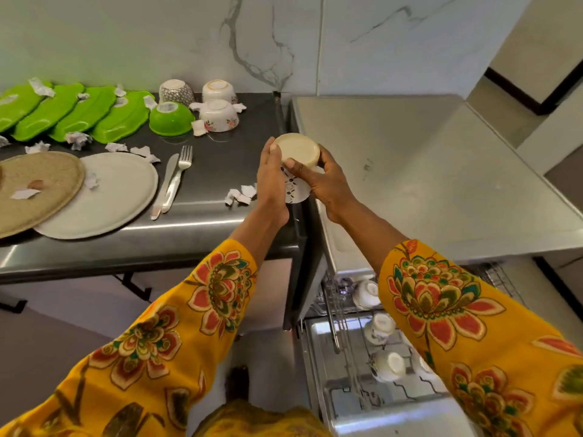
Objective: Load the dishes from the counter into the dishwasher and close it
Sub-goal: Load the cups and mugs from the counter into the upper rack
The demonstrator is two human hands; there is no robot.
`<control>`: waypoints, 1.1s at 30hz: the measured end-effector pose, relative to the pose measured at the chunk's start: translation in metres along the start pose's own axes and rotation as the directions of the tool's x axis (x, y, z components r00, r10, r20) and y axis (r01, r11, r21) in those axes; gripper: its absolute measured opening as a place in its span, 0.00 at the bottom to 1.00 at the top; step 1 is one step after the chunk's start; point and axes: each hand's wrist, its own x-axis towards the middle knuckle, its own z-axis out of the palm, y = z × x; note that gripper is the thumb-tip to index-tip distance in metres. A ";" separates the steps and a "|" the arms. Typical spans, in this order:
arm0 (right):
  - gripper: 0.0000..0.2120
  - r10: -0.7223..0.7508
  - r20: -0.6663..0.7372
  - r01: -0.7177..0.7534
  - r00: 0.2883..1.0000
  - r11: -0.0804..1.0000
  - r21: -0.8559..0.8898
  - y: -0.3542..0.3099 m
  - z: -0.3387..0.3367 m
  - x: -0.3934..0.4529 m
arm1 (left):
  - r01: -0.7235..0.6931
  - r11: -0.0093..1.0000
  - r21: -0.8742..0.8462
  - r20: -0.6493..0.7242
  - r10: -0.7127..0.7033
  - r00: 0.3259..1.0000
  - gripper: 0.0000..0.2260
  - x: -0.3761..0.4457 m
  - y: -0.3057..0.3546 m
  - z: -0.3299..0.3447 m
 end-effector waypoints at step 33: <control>0.20 0.303 -0.250 -0.294 0.920 0.953 0.072 0.096 -0.230 -0.233 | 0.434 0.874 0.219 0.211 -0.477 0.853 0.17 -0.212 -0.182 0.126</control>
